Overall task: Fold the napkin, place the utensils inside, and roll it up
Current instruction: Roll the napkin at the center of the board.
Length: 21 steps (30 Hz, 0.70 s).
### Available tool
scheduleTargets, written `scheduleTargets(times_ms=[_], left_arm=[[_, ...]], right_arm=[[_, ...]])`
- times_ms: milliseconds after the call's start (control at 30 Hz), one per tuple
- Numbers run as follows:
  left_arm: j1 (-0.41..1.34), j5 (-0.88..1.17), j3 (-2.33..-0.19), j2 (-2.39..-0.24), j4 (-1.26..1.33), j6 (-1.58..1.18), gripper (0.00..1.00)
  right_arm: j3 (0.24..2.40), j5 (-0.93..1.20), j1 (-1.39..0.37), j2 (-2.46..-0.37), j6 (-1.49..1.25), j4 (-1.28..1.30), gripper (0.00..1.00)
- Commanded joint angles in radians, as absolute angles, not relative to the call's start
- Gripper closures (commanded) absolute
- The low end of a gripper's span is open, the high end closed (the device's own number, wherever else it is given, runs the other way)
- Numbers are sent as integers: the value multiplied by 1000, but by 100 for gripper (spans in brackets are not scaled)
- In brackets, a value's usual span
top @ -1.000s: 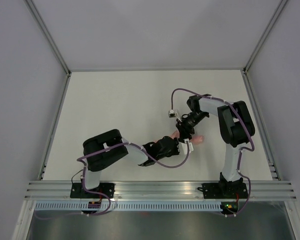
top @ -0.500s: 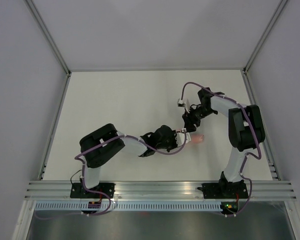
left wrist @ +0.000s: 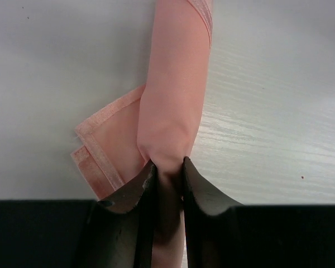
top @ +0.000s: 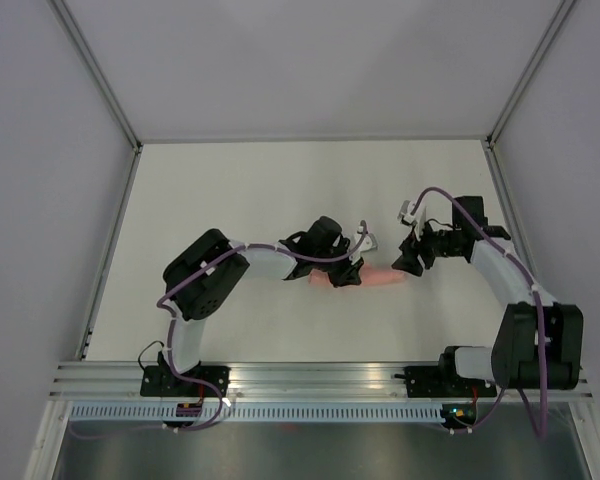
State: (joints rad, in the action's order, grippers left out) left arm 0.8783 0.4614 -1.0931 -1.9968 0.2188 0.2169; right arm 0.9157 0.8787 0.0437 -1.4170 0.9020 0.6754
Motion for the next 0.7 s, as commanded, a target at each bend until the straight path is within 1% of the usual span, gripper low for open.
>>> scheduleTargets(times_ms=[0, 67, 100, 133, 200, 233, 267, 300, 400, 533, 667], left_arm=[[848, 547, -1094, -2111, -103, 134, 96], [827, 592, -1124, -2137, -139, 114, 96], [821, 609, -1135, -2144, -155, 109, 96], [812, 624, -1146, -2164, -170, 104, 96], [802, 656, -1184, -2183, -218, 97, 96], [796, 667, -1195, -2193, -230, 91, 96], [793, 690, -1221, -2212, -247, 89, 95], [790, 701, -1232, -2221, -273, 84, 95], [779, 729, -1259, -2247, -296, 74, 95], [769, 761, -1293, -2279, -340, 68, 94], [762, 791, -1312, -2296, -356, 60, 87]], right_arm=[[777, 896, 26, -1231, 907, 453, 35], [694, 839, -26, -1148, 900, 379, 34], [665, 800, -82, -1125, 896, 347, 34], [634, 711, -113, -1103, 884, 312, 34], [542, 632, -213, -1054, 881, 207, 33], [490, 552, -244, -1043, 885, 177, 33], [465, 519, -276, -1039, 887, 114, 33], [447, 484, -328, -1042, 891, 89, 33], [400, 387, -399, -1080, 903, 8, 33], [387, 315, -449, -1138, 914, -75, 33], [385, 272, -495, -1176, 910, -113, 33]])
